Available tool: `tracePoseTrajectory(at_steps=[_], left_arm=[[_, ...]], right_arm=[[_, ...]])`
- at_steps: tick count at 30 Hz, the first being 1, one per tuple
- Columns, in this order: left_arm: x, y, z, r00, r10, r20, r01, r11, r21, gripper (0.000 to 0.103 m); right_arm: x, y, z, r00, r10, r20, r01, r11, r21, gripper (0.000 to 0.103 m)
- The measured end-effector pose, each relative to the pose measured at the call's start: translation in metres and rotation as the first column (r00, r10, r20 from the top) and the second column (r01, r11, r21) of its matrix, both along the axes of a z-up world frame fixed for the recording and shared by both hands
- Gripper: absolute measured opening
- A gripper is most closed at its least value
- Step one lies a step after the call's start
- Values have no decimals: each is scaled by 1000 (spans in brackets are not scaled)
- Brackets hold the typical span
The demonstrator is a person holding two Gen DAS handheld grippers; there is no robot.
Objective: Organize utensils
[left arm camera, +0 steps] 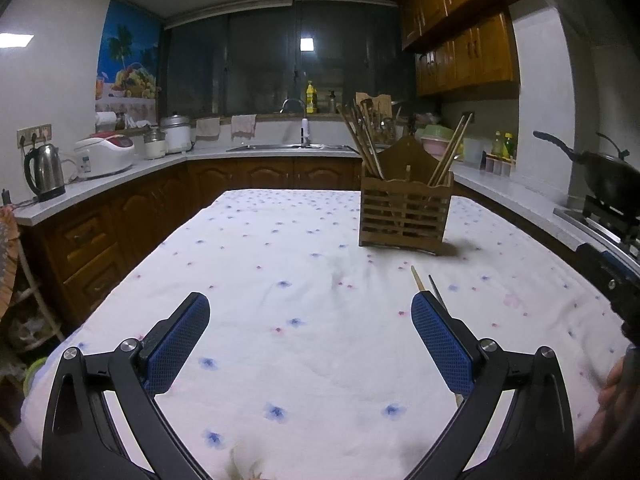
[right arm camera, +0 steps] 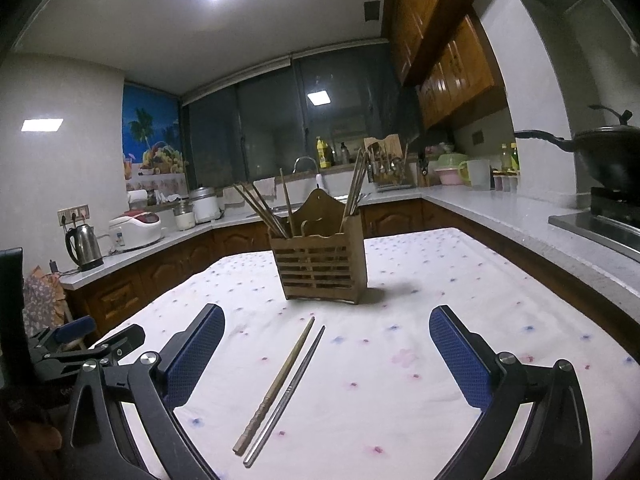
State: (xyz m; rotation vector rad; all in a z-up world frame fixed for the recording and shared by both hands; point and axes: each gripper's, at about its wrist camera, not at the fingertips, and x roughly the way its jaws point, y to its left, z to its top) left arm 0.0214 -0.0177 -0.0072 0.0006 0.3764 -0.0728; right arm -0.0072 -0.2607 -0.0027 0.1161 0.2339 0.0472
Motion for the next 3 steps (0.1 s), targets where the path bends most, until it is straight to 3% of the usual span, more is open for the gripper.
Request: tracePoseTrajectory(at_steps=[3], left_arm=[[3,-2,0,1000,-12,-8,12,1000,3,103]], right_arm=[[4,0,-1,1000,-3,-12,3,1000,0,103]])
